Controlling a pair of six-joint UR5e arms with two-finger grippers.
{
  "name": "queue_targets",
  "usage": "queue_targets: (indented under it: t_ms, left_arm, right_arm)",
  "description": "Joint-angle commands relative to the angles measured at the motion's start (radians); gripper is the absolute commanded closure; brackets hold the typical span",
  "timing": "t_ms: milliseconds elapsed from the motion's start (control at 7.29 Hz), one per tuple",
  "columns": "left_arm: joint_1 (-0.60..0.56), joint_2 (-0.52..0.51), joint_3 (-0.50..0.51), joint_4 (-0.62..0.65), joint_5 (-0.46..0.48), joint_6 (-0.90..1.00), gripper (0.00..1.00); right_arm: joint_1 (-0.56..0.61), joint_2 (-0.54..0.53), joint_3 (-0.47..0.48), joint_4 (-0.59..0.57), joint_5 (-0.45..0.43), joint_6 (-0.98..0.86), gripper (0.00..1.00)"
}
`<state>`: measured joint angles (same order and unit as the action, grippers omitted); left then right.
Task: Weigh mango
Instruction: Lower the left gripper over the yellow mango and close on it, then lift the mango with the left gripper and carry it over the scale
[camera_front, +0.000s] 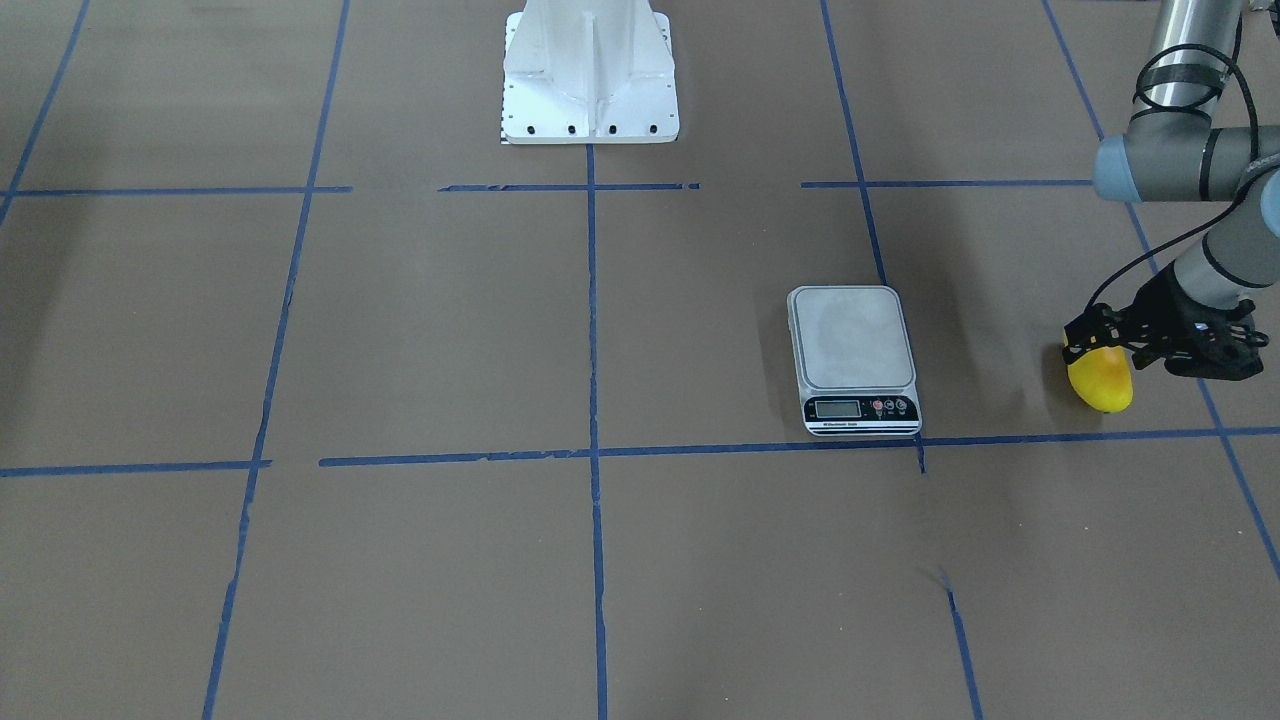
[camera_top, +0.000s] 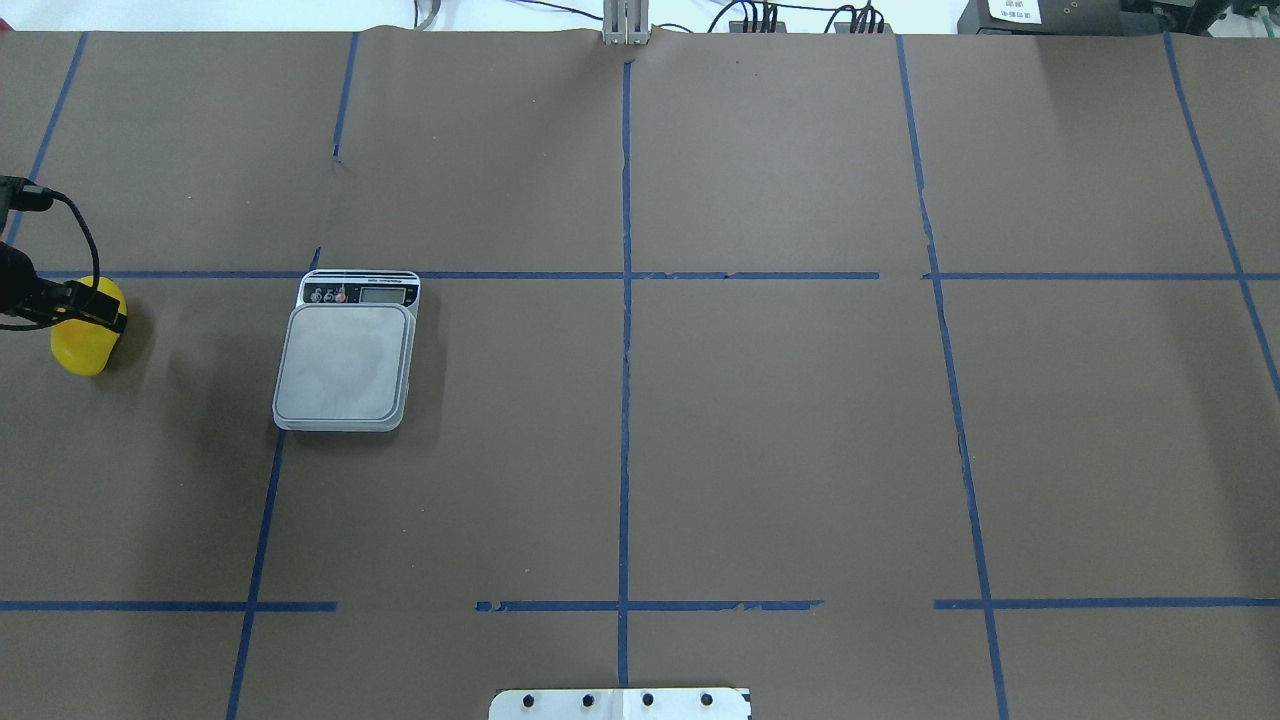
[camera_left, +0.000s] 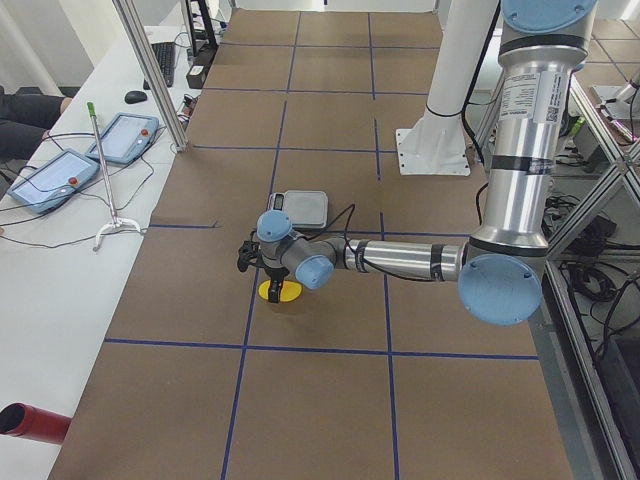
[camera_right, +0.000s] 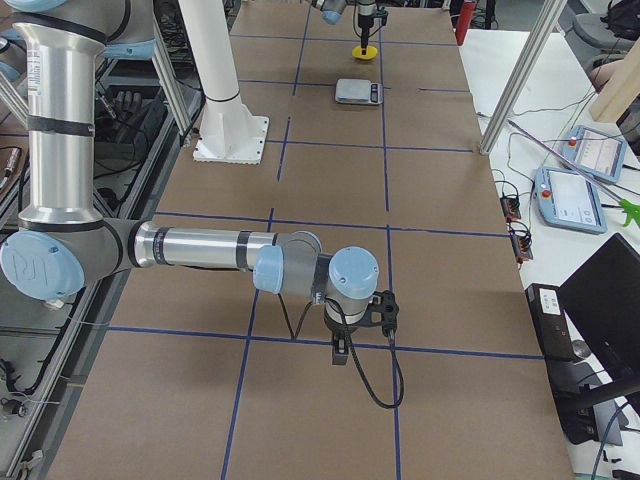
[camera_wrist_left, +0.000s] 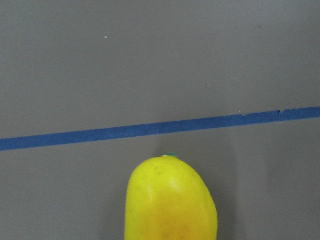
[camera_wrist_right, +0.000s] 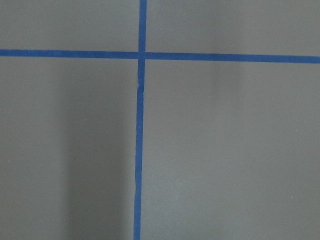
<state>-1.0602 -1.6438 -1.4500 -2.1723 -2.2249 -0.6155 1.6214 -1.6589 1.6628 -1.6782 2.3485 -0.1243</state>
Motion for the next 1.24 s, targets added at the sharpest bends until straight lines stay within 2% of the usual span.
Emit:
queue_targets:
  t_ms: [0,137,412,549,686,824,961,1098]
  left_arm:
    - [0.022,-0.001,0.008,0.000,0.001,-0.007,0.51]
    - [0.020,0.007,-0.007,0.015,-0.008,0.005,1.00]
    - [-0.001,0.015,-0.064,0.040,-0.036,0.007,1.00]
    - [-0.021,0.018,-0.137,0.063,-0.062,0.054,1.00]
    - [-0.024,0.016,-0.238,0.151,-0.046,0.046,1.00]
    - [-0.012,0.001,-0.309,0.226,-0.036,0.022,1.00]
    - [-0.004,-0.019,-0.335,0.250,-0.035,-0.056,1.00]
    - [0.056,-0.075,-0.332,0.252,-0.033,-0.164,1.00]
  right_arm:
    - [0.000,-0.001,0.000,0.000,0.000,0.000,0.00]
    - [0.000,-0.001,0.000,0.000,0.000,0.000,0.00]
    - [0.000,0.001,0.000,0.000,0.000,0.000,0.00]
    - [0.000,0.001,0.000,0.000,0.000,0.002,0.00]
    - [0.000,0.001,0.000,0.000,0.000,0.000,0.00]
    - [0.000,0.001,0.000,0.000,0.000,0.000,0.00]
    - [0.000,0.001,0.000,0.000,0.000,0.000,0.00]
    - [0.000,0.001,0.000,0.000,0.000,0.000,0.00]
